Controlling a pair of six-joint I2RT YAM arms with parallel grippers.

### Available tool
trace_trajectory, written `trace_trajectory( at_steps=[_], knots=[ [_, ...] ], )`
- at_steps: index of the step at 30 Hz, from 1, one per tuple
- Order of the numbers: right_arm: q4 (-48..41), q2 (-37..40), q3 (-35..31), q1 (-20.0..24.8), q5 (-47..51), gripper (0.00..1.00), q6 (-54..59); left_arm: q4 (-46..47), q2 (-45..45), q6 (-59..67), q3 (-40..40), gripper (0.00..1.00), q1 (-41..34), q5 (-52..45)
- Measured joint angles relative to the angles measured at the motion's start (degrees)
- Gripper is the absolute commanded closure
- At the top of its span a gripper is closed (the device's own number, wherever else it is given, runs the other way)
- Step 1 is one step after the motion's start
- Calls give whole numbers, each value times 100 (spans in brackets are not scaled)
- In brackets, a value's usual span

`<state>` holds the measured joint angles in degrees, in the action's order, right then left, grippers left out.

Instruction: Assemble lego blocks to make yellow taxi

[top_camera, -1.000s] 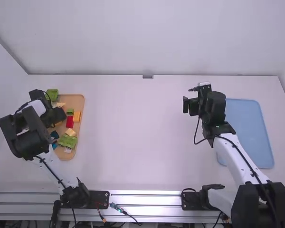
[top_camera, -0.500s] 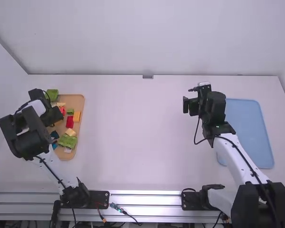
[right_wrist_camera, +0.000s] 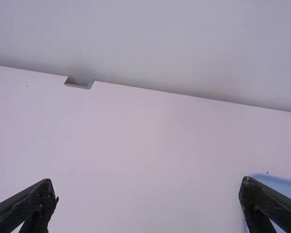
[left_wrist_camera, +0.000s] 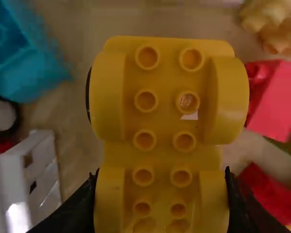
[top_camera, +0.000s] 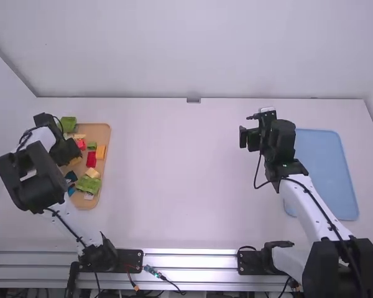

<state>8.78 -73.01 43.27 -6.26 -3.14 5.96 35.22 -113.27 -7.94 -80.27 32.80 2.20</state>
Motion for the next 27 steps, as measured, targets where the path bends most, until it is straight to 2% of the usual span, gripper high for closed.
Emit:
trace_trajectory(
  at_steps=[5, 9, 13, 16, 19, 20, 21, 27],
  knots=[
    [-7, 0, 2, 0, -26, 1, -111, 74, 1110, 55, 205, 98, -291, 0],
    [-164, 17, 2, 37, -37, 1, -352, 9, 2157, 546, 577, 98, -1161, -142],
    [-507, 221, 0, 138, -70, 1, -496, -13, 2638, 1285, 975, 98, -2535, -256],
    [-761, 494, 2, 214, -173, 1, -551, -17, 2682, 1812, 1185, 98, -3576, -201],
    [-1075, 957, 2, 400, -431, 1, -575, -201, 2675, 2594, 1495, 98, -5005, -61],
    [-1075, 957, 2, 400, -431, 1, -575, -201, 2675, 2594, 1495, 98, -5005, -61],
    [-1228, 1150, 7, 509, -562, 1, -581, -363, 2658, 2946, 1624, 98, -5536, -44],
    [-1698, 1746, 7, 1012, -1132, 1, -588, -503, 2284, 4096, 2046, 98, -7047, -94]
  ],
)
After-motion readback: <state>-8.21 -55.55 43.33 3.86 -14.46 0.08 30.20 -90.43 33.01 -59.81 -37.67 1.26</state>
